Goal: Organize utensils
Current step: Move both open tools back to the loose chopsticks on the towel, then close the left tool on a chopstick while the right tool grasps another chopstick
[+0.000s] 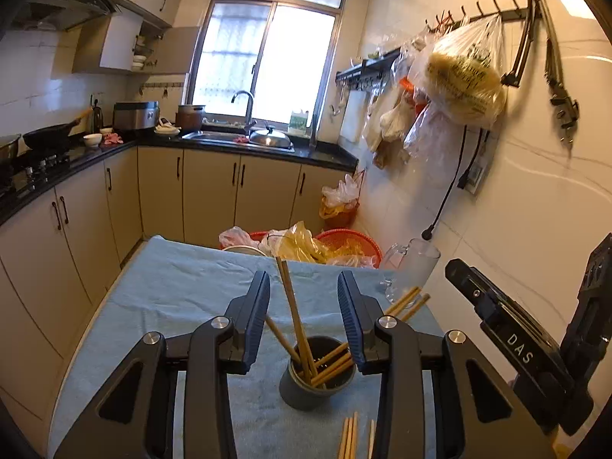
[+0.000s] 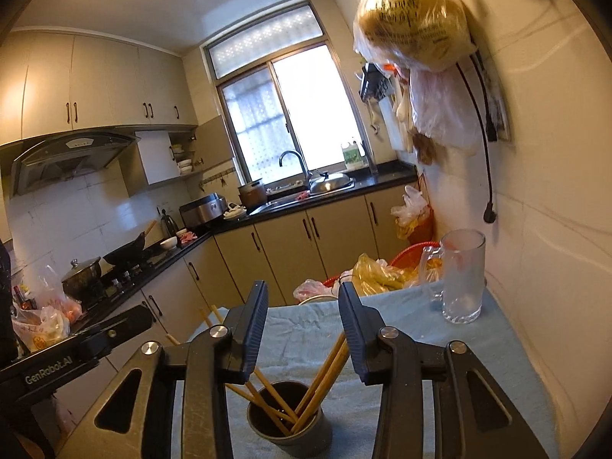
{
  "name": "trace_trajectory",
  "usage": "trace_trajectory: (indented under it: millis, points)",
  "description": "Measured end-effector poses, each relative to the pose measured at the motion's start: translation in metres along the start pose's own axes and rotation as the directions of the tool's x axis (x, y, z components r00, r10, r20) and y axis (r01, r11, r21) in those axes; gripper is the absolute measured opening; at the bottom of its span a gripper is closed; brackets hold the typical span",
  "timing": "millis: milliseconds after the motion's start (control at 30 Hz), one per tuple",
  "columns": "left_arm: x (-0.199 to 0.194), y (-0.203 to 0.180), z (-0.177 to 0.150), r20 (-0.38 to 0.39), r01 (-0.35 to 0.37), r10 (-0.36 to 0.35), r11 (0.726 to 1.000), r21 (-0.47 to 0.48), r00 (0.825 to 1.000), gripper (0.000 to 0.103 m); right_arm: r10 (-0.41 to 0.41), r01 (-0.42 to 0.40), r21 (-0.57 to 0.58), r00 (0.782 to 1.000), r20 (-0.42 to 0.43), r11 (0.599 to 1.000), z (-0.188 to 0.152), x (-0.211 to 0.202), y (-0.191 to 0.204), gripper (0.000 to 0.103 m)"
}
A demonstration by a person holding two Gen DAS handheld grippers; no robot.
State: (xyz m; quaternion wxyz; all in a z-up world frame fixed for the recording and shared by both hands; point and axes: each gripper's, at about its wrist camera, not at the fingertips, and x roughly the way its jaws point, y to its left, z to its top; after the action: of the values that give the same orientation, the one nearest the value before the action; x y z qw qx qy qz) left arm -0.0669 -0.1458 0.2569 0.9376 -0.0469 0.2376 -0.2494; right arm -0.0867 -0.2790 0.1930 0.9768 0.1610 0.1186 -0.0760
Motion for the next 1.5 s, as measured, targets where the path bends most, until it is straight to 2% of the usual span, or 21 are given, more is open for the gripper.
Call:
trace_trajectory:
  millis: [100, 233, 333, 433, 567, 633, 700, 767, 867, 933, 967, 1000, 1033, 1133, 1200, 1267, 1333, 1433, 1500]
  points:
    - [-0.027, 0.003, -0.004, 0.025, 0.004, -0.004, 1.000, -0.003, 1.000, 0.039, -0.004, 0.004, -0.019, 1.000, 0.009, 1.000, 0.002, -0.022, 0.004, 0.047]
    - [-0.064, 0.008, -0.020, 0.060, 0.007, -0.006, 1.000, -0.007, 0.998, 0.041, -0.038, 0.039, -0.090, 0.999, 0.013, 0.995, 0.000, -0.054, 0.007, 0.048]
    - [-0.077, 0.010, -0.035, 0.049, 0.002, -0.002, 1.000, 0.004, 0.999, 0.041, -0.063, 0.062, -0.136, 0.998, -0.005, 0.989, -0.005, -0.072, 0.006, 0.050]
    - [-0.082, 0.014, -0.056, -0.001, -0.004, 0.004, 1.000, 0.002, 1.000, 0.041, -0.123, 0.114, -0.184, 0.992, -0.038, 0.976, -0.007, -0.091, -0.005, 0.051]
    - [-0.075, 0.021, -0.083, -0.106, 0.005, -0.008, 1.000, -0.026, 0.994, 0.041, -0.291, 0.277, -0.308, 0.957, -0.001, 0.910, 0.005, -0.116, -0.019, 0.051]
    - [-0.068, 0.022, -0.097, -0.150, 0.007, -0.012, 1.000, -0.029, 0.989, 0.041, -0.387, 0.363, -0.367, 0.922, 0.010, 0.856, 0.016, -0.128, -0.030, 0.056]
    - [-0.056, 0.019, -0.113, -0.206, 0.017, -0.021, 1.000, -0.022, 0.978, 0.041, -0.438, 0.395, -0.387, 0.899, -0.026, 0.833, 0.019, -0.130, -0.043, 0.063]
    - [-0.041, 0.013, -0.130, -0.265, 0.037, -0.039, 0.999, -0.012, 0.964, 0.041, -0.457, 0.391, -0.384, 0.884, -0.096, 0.836, 0.012, -0.127, -0.055, 0.064]
    - [-0.013, 0.003, -0.155, -0.363, 0.071, -0.064, 0.997, 0.006, 0.930, 0.041, -0.396, 0.311, -0.326, 0.887, -0.239, 0.893, -0.022, -0.112, -0.070, 0.064]
    - [0.004, -0.003, -0.173, -0.425, 0.092, -0.071, 0.995, 0.030, 0.902, 0.041, -0.269, 0.192, -0.231, 0.889, -0.372, 0.954, -0.060, -0.094, -0.077, 0.061]
    - [0.013, -0.007, -0.183, -0.452, 0.098, -0.066, 0.994, 0.048, 0.890, 0.041, -0.219, 0.152, -0.189, 0.885, -0.411, 0.970, -0.076, -0.086, -0.080, 0.057]
    - [0.019, -0.008, -0.189, -0.469, 0.103, -0.062, 0.993, 0.062, 0.881, 0.040, -0.188, 0.127, -0.165, 0.879, -0.438, 0.978, -0.089, -0.081, -0.080, 0.047]
    - [0.025, -0.011, -0.195, -0.486, 0.114, -0.064, 0.991, 0.074, 0.871, 0.040, -0.164, 0.107, -0.148, 0.872, -0.461, 0.983, -0.103, -0.075, -0.080, 0.042]
    - [0.042, -0.016, -0.209, -0.529, 0.153, -0.087, 0.985, 0.082, 0.844, 0.039, -0.097, 0.057, -0.093, 0.855, -0.509, 0.994, -0.138, -0.061, -0.080, 0.042]
    - [0.055, -0.018, -0.215, -0.556, 0.167, -0.096, 0.983, 0.078, 0.825, 0.031, -0.075, 0.044, -0.070, 0.846, -0.528, 0.997, -0.151, -0.056, -0.080, 0.042]
    - [0.065, -0.019, -0.219, -0.575, 0.178, -0.108, 0.982, 0.067, 0.811, 0.027, -0.065, 0.043, -0.052, 0.842, -0.535, 0.998, -0.157, -0.052, -0.082, 0.042]
    - [0.074, -0.020, -0.220, -0.585, 0.187, -0.117, 0.981, 0.061, 0.803, 0.025, -0.060, 0.049, -0.034, 0.844, -0.533, 0.998, -0.161, -0.048, -0.087, 0.042]
    - [0.081, -0.026, -0.217, -0.582, 0.199, -0.123, 0.977, 0.069, 0.804, 0.022, -0.056, 0.054, -0.019, 0.846, -0.530, 0.998, -0.164, -0.044, -0.092, 0.042]
    - [0.085, -0.029, -0.214, -0.579, 0.195, -0.111, 0.977, 0.084, 0.808, 0.012, -0.060, 0.057, -0.022, 0.843, -0.534, 0.998, -0.165, -0.041, -0.093, 0.042]
